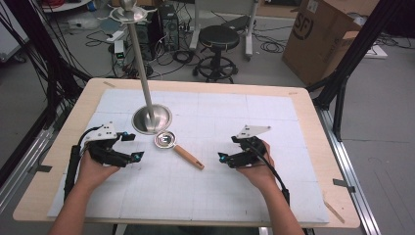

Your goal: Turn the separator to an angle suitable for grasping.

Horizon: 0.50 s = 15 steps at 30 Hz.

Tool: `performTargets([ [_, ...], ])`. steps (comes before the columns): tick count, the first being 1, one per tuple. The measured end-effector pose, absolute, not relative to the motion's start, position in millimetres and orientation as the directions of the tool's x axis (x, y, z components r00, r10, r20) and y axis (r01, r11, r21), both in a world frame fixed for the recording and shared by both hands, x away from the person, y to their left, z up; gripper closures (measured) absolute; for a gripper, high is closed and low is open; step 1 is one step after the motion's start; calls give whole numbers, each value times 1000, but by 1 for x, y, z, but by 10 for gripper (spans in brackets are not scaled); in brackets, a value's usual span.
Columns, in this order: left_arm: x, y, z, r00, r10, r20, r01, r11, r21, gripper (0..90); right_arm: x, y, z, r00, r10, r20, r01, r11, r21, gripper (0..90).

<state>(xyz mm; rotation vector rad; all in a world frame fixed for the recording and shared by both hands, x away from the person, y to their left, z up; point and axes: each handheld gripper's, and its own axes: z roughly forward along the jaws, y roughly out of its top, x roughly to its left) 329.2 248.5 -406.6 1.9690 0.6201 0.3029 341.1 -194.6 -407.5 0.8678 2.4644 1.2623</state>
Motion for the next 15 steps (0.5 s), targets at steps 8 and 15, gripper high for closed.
performTargets([
  [8,328,250,-403,841,538,-50,274,-345,898,221,354,-137,-410,-844,536,33,374,544,751,279],
  [15,328,249,-404,844,534,-51,274,-347,897,221,360,-105,-419,-854,518,48,394,584,709,368],
])
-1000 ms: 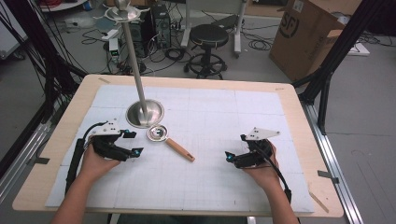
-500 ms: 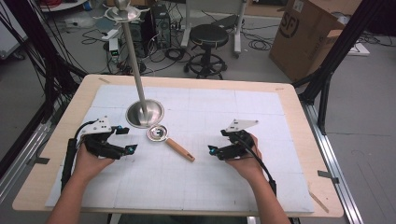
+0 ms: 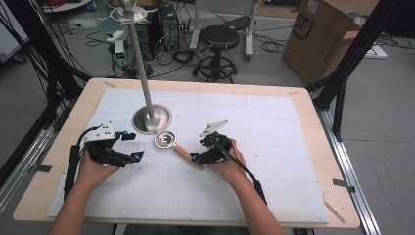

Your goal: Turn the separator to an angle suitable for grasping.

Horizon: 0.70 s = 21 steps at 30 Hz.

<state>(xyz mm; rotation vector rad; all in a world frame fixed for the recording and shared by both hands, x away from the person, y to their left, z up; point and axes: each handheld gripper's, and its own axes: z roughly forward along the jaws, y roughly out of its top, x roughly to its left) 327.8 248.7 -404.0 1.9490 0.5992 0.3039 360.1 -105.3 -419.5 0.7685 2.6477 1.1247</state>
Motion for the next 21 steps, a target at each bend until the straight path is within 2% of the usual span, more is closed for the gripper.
performTargets([
  [13,329,248,-405,845,533,-49,276,-356,893,222,361,-79,-431,-877,479,45,387,645,659,420],
  [18,329,249,-406,846,532,-51,278,-357,892,223,361,-75,-436,-874,486,28,394,674,625,525],
  [20,329,248,-406,846,531,-53,280,-358,891,223,361,-77,-434,-872,489,20,393,676,623,651],
  [21,329,248,-406,846,531,-51,279,-358,891,223,362,-78,-434,-873,488,24,395,676,622,653],
])
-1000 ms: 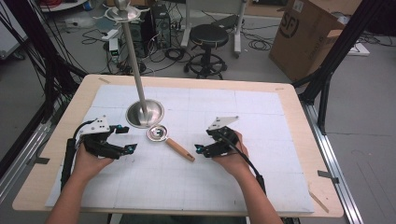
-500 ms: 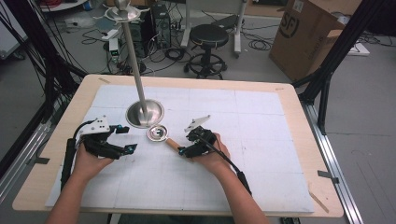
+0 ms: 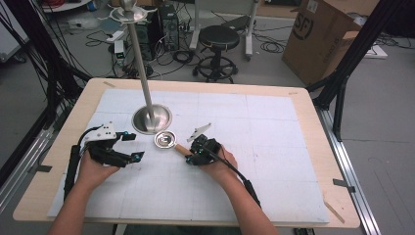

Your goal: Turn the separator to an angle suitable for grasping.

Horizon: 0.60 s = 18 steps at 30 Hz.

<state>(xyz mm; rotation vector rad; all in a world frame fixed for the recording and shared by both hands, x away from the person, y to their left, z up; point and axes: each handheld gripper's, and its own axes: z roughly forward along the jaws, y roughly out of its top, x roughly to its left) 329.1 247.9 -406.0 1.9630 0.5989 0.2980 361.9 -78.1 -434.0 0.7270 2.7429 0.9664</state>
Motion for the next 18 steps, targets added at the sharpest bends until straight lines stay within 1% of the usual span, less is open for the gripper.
performTargets([
  [3,329,248,-406,846,530,-49,276,-359,892,223,362,-79,-434,-872,488,33,401,674,620,659],
  [9,329,250,-405,845,532,-49,277,-358,892,224,360,-78,-433,-888,459,23,375,694,614,664],
  [12,329,250,-405,843,535,-54,280,-352,893,224,357,-76,-433,-901,432,29,358,706,610,663],
  [18,329,251,-405,845,532,-53,277,-351,894,224,344,-63,-431,-939,345,5,278,747,605,663],
])
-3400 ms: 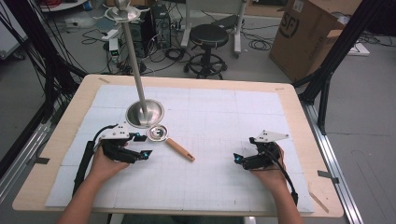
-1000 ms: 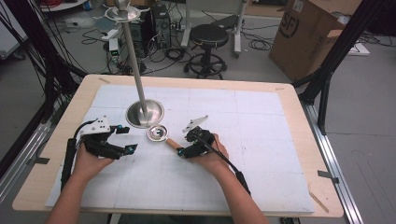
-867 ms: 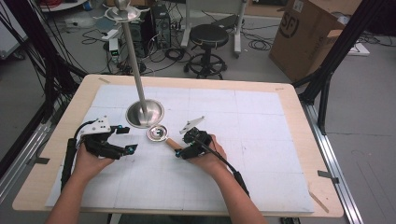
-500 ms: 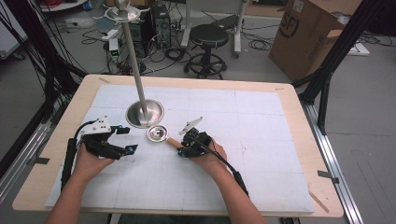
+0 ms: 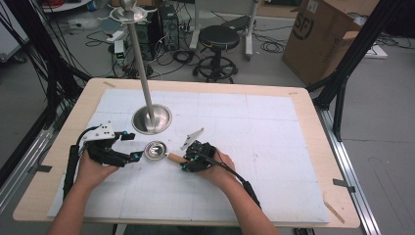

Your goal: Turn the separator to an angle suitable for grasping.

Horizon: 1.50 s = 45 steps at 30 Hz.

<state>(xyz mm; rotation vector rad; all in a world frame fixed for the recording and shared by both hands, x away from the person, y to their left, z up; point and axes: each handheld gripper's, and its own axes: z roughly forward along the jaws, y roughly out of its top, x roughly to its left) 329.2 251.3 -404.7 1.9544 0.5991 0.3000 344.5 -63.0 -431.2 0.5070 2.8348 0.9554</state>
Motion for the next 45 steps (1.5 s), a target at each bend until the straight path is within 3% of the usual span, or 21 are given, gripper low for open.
performTargets([
  [19,330,251,-406,846,531,-56,280,-353,892,225,311,-26,-430,-993,113,31,108,775,623,663],
  [31,330,251,-406,849,526,-59,281,-354,892,224,317,-50,-417,-978,207,28,169,706,688,526],
  [45,330,248,-407,852,521,-60,284,-362,888,224,322,-156,-390,-903,423,81,306,497,812,429],
])
